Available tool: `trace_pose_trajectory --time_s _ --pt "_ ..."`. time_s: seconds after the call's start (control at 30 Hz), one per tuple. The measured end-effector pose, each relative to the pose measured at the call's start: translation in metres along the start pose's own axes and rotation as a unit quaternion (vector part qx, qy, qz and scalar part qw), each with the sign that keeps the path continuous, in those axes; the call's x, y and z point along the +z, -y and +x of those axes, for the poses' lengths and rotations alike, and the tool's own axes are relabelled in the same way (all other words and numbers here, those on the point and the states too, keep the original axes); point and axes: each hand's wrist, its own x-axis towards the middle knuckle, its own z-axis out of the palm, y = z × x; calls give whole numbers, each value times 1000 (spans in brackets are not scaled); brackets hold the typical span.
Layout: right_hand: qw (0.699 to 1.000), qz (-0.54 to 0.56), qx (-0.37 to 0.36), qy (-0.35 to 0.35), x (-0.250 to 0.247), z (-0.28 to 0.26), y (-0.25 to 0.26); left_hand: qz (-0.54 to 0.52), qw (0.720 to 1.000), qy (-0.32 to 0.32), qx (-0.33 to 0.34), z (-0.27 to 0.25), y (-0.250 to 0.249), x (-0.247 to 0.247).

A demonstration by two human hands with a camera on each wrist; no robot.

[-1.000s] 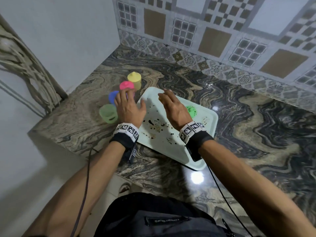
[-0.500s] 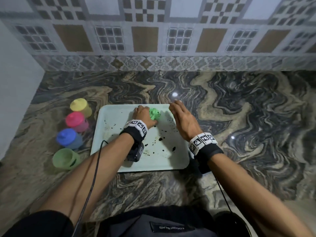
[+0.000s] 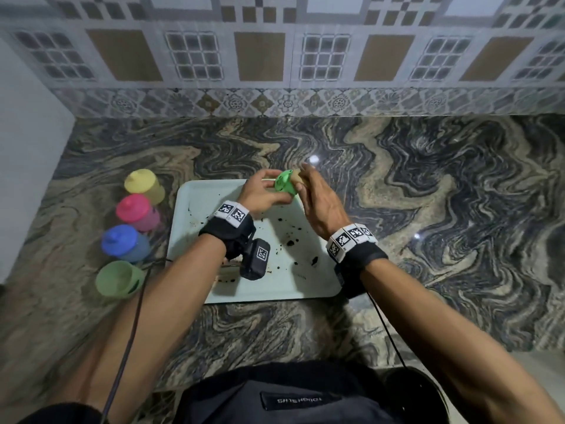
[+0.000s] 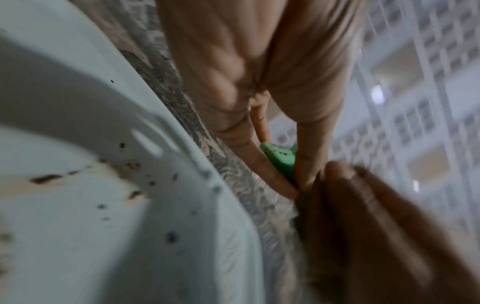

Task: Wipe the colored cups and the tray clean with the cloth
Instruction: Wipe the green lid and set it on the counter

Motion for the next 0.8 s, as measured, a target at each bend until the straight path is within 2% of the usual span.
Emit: trace_pose_trajectory --time_s 0.07,0.17,0.3,0.5,0.63,0.8 --pt "1000 3 -18 -7 3 4 2 -120 992 25 -6 -7 -10 -2" --pt "999 10 -45 2 3 8 3 -195 980 46 -8 -15 -23 -10" --pt "994 -14 -109 15 1 11 5 -227 972 63 -21 -19 -30 -19" --pt "995 21 -98 -13 -4 9 13 -252 966 55 -13 -26 -39 -20" --pt "995 53 -81 -40 -6 6 13 -258 966 12 11 -27 -46 -15" --pt "996 -7 -83 -39 -7 9 15 -258 966 1 21 -30 -51 -4"
